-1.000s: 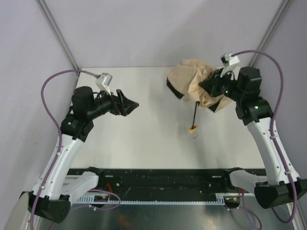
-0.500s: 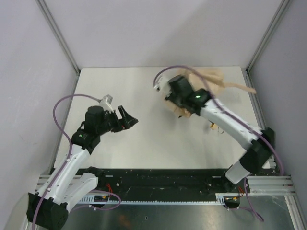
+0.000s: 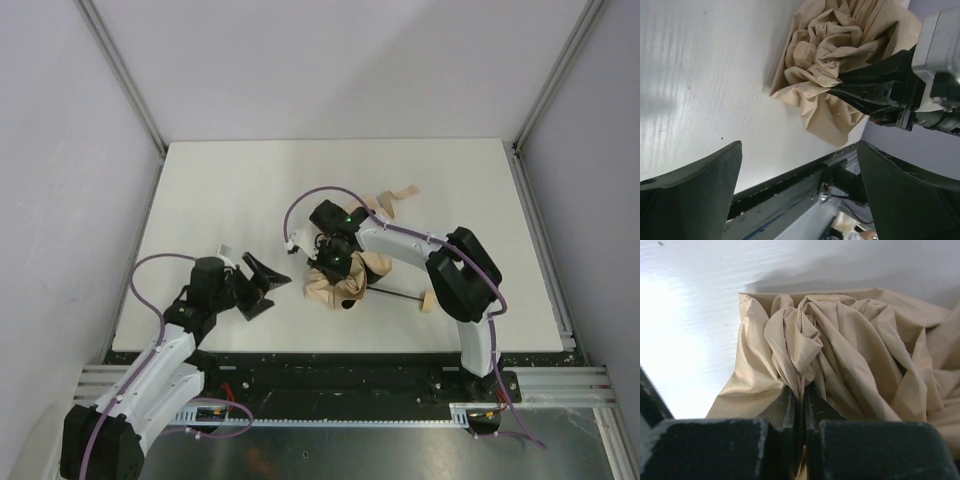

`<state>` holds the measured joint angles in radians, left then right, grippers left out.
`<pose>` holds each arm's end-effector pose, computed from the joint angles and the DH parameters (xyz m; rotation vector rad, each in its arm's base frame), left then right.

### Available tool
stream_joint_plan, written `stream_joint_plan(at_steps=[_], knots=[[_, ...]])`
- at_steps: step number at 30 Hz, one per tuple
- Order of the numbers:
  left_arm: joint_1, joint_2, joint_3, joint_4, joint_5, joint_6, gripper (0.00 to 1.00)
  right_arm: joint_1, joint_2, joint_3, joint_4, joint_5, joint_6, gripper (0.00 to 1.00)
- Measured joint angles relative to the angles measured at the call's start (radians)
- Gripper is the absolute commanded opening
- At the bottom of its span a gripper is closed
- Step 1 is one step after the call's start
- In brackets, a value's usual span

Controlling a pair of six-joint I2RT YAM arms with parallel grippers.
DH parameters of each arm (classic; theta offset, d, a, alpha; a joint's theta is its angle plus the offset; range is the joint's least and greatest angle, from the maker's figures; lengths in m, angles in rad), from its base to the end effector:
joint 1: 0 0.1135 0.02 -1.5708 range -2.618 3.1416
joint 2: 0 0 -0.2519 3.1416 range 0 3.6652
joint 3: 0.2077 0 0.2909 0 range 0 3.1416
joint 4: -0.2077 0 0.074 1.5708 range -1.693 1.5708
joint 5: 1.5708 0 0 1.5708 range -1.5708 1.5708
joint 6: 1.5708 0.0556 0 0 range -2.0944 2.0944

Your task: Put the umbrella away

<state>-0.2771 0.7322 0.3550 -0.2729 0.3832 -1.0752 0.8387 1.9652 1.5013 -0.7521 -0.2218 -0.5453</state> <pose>0.2053 -0.0800 0.1568 -0.7244 2.3159 -1.1150 0.2869 0.3375 0.1521 -1.8288 2.1192 0.3816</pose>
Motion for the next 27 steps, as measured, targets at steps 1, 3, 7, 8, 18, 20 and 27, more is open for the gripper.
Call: stream_joint_plan(at_steps=[1, 3, 7, 8, 18, 20, 27], knots=[[0.0, 0.0, -0.018, 0.018, 0.015, -0.029, 0.99, -0.009, 0.016, 0.003, -0.001, -0.05, 0.005, 0.0], [0.001, 0.0, -0.05, 0.06, 0.043, -0.089, 0.99, -0.034, 0.042, 0.013, -0.005, -0.145, 0.017, 0.0], [0.001, 0.008, -0.112, 0.177, 0.084, -0.218, 1.0, -0.09, 0.078, 0.032, -0.016, -0.294, 0.03, 0.0], [0.0, 0.015, -0.13, 0.214, 0.092, -0.256, 1.0, -0.107, 0.088, 0.035, -0.017, -0.335, 0.034, 0.0], [-0.224, 0.099, -0.175, 0.452, -0.047, -0.554, 0.99, -0.206, 0.121, -0.013, 0.027, -0.601, 0.078, 0.0], [-0.276, 0.155, -0.175, 0.497, -0.092, -0.6, 0.99, -0.205, 0.121, -0.023, 0.038, -0.619, 0.085, 0.0], [-0.329, 0.416, -0.148, 0.556, -0.199, -0.655, 0.99, -0.206, 0.121, -0.04, 0.073, -0.654, 0.105, 0.0]])
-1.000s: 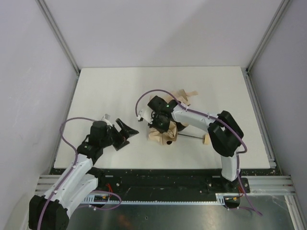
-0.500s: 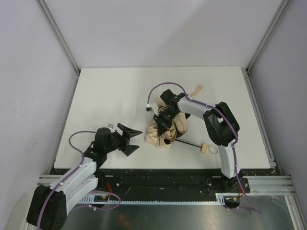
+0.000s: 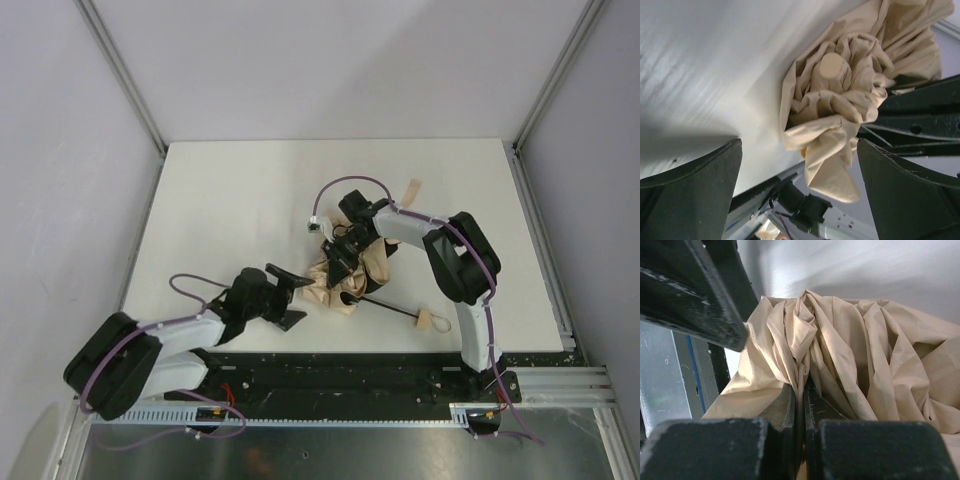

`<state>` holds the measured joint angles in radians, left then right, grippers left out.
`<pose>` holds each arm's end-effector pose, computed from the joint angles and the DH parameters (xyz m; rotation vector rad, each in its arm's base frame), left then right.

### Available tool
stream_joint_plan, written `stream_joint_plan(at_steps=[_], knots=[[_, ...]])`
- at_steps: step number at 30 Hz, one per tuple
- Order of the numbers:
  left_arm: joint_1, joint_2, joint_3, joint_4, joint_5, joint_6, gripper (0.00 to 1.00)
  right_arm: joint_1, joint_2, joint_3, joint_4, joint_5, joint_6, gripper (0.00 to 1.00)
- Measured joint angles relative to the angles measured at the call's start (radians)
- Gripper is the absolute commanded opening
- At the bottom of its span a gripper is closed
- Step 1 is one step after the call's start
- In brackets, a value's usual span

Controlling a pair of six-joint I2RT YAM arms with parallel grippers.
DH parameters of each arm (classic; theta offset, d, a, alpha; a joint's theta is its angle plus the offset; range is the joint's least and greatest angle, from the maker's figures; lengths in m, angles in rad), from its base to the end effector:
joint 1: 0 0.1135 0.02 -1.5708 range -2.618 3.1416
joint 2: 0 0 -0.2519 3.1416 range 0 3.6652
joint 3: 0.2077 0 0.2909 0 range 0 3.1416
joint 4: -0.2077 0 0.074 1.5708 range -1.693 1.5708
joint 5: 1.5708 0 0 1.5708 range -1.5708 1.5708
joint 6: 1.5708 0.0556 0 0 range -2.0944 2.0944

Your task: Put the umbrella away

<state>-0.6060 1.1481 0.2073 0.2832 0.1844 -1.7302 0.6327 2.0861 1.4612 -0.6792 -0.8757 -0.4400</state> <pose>0.1871 -0.1420 0.0699 -1.3096 2.3048 -1.2927 0.3288 0.2940 0.1091 -1.5174 2.2224 1.2861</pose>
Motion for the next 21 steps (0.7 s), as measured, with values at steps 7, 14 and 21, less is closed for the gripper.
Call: stream_joint_plan(at_steps=[7, 14, 21], knots=[[-0.037, 0.161, 0.082, 0.091, -0.109, 0.003, 0.99, 0.0, 0.0, -0.002, 0.005, -0.005, 0.003, 0.0], [-0.066, 0.285, 0.127, 0.195, -0.161, 0.002, 0.83, 0.01, -0.002, -0.002, 0.014, -0.004, 0.003, 0.0], [-0.071, 0.366, 0.135, 0.255, -0.192, 0.032, 0.44, 0.037, -0.012, -0.002, 0.022, 0.032, 0.0, 0.0]])
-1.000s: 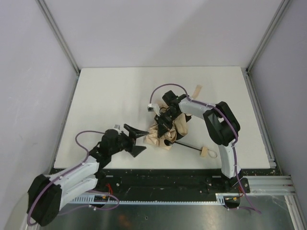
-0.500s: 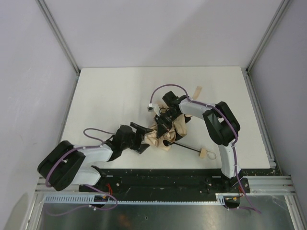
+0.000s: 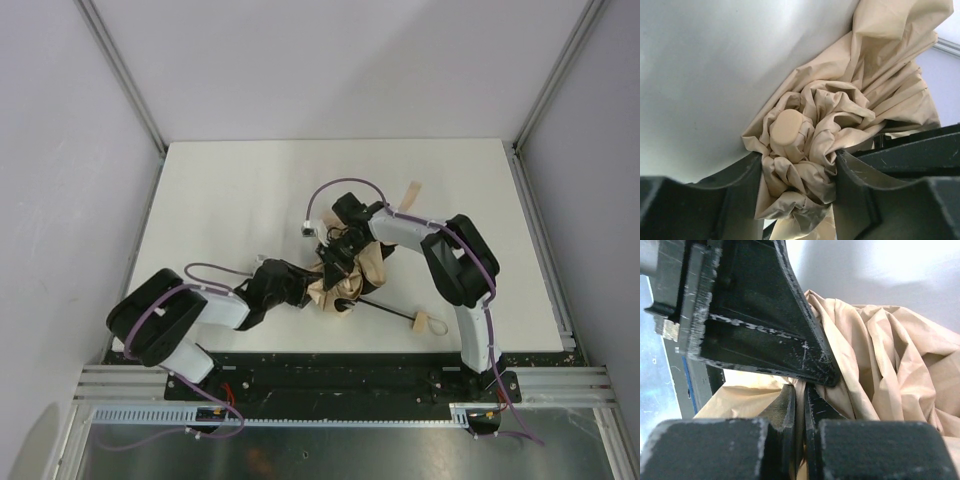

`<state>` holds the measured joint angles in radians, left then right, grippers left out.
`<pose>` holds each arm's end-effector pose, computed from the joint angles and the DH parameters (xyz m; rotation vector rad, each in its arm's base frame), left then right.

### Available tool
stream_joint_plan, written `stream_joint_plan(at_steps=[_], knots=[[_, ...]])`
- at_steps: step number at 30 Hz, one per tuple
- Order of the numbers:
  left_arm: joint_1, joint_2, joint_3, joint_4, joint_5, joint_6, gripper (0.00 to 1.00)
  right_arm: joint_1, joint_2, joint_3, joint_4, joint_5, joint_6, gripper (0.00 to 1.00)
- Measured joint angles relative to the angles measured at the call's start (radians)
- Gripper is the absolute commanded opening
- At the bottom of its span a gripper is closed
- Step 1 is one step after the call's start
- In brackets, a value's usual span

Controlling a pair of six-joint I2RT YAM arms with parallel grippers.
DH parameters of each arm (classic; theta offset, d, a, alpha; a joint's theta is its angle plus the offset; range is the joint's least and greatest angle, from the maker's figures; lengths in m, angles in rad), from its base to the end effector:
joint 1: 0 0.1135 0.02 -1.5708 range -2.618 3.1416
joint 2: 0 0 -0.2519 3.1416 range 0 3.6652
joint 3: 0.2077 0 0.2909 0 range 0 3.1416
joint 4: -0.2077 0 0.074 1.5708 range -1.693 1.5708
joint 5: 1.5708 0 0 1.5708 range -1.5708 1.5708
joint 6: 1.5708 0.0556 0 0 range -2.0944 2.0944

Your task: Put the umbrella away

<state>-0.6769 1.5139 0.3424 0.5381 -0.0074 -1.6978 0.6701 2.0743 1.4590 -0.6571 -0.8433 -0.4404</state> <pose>0.2155 -0.1726 0.0493 -1.2412 2.2069 -1.1854 0.3200 0.3066 0.1128 -1.5695 2.1866 1.2429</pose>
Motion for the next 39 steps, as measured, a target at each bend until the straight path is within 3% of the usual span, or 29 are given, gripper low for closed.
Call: stream_joint_plan(at_steps=[4, 8, 10, 12, 15, 17, 24, 29, 33, 39], knots=[[-0.002, 0.034, -0.001, 0.03, -0.014, 0.029, 0.18, 0.02, -0.002, -0.002, 0.006, 0.043, -0.006, 0.0], [-0.002, 0.06, -0.004, 0.079, -0.011, 0.036, 0.04, 0.027, -0.005, -0.004, 0.012, 0.072, -0.005, 0.02], [-0.002, 0.063, -0.011, 0.101, -0.009, 0.034, 0.01, 0.027, -0.01, -0.005, 0.014, 0.082, 0.003, 0.18], [-0.002, 0.063, -0.021, 0.119, -0.009, 0.037, 0.0, 0.031, -0.019, -0.011, 0.022, 0.097, 0.032, 0.39], [-0.001, 0.061, -0.041, 0.143, -0.009, 0.039, 0.0, 0.036, -0.062, -0.039, 0.04, 0.121, 0.109, 0.86], [-0.001, 0.056, -0.055, 0.153, -0.007, 0.037, 0.0, 0.046, -0.114, -0.053, 0.041, 0.159, 0.167, 0.96], [0.012, 0.046, -0.086, 0.175, 0.041, -0.005, 0.0, 0.117, -0.43, -0.131, 0.084, 0.506, 0.247, 0.99], [0.027, 0.04, -0.086, 0.156, 0.09, -0.022, 0.0, 0.383, -0.648, -0.335, 0.223, 0.786, 0.22, 0.99], [0.04, 0.01, -0.063, 0.071, 0.122, -0.02, 0.0, 0.546, -0.626, -0.479, 0.364, 0.983, 0.174, 0.99], [0.068, 0.002, -0.005, -0.056, 0.176, -0.019, 0.0, 0.589, -0.436, -0.53, 0.53, 1.178, 0.106, 0.97]])
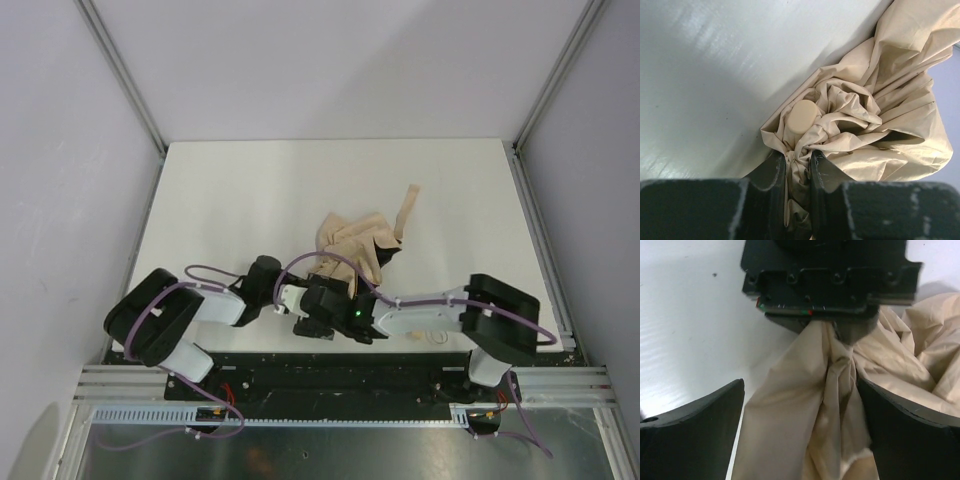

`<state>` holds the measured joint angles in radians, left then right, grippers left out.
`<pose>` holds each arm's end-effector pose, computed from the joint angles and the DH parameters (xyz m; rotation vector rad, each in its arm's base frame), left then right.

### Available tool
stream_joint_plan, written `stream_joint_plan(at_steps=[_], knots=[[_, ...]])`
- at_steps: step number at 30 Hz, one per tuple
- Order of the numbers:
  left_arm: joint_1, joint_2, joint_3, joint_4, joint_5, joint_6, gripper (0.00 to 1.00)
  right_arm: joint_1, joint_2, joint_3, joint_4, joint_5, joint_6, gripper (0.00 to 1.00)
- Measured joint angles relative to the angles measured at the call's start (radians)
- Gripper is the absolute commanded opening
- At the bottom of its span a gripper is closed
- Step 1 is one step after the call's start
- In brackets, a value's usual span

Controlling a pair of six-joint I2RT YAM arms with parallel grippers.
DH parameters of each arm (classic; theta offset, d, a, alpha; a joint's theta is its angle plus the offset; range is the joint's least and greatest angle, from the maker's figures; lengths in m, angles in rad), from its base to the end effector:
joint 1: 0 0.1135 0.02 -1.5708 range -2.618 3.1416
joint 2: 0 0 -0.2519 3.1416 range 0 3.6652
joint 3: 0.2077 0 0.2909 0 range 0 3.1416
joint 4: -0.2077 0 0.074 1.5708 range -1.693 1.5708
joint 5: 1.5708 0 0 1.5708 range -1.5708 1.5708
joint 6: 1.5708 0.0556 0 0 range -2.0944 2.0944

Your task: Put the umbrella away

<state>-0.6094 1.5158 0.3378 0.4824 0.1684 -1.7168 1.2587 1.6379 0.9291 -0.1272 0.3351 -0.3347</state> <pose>0.2156 -0.1618 0.0425 -1.3153 2.3282 -1.2370 0.1331 0.3530 0.1312 -1.5685 1.7468 0.0472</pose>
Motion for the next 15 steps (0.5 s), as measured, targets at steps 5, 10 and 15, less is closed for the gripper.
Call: stream_joint_plan(at_steps=[5, 10, 15], knots=[[0.016, -0.034, 0.01, -0.079, 0.016, 0.0, 0.0, -0.009, 0.114, 0.001, 0.149, 0.094, -0.016, 0.78], [0.035, -0.069, 0.01, -0.143, 0.03, 0.006, 0.0, -0.057, 0.163, 0.001, 0.216, 0.138, -0.006, 0.32], [0.053, -0.069, 0.026, -0.161, 0.026, 0.007, 0.0, -0.092, 0.186, 0.006, 0.25, 0.077, -0.009, 0.01]])
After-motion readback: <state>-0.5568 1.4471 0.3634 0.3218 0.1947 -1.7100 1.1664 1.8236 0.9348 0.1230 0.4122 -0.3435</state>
